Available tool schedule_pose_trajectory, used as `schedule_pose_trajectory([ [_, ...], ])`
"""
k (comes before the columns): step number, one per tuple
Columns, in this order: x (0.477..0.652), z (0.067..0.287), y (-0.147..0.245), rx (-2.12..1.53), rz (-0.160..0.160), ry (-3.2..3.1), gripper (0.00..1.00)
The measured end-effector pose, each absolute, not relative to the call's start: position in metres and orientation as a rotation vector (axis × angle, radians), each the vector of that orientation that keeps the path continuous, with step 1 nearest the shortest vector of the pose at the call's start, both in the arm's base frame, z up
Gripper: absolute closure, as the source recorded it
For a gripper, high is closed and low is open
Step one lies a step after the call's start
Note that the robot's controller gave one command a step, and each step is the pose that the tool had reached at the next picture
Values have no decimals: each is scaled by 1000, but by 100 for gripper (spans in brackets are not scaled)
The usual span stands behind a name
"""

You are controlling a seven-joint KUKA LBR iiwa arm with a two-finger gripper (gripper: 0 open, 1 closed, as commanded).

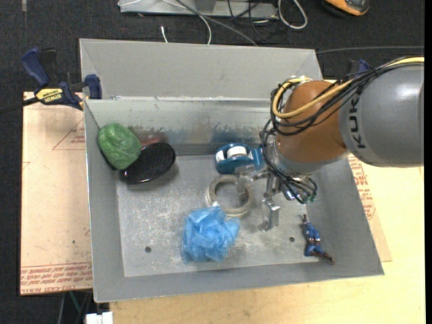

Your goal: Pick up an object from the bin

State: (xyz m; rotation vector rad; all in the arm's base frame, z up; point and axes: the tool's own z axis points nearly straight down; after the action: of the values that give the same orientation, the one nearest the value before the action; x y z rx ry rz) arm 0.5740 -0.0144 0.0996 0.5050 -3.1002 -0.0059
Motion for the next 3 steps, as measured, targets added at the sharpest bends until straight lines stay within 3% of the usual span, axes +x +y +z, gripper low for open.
schedule_pose_trajectory([
  [1, 587, 70, -18, 845, -2, -3040, 0],
  [2, 589, 71, -9, 884, -5, -3020, 100],
  [3, 589, 71, -9, 884, -5, -3020, 100],
])
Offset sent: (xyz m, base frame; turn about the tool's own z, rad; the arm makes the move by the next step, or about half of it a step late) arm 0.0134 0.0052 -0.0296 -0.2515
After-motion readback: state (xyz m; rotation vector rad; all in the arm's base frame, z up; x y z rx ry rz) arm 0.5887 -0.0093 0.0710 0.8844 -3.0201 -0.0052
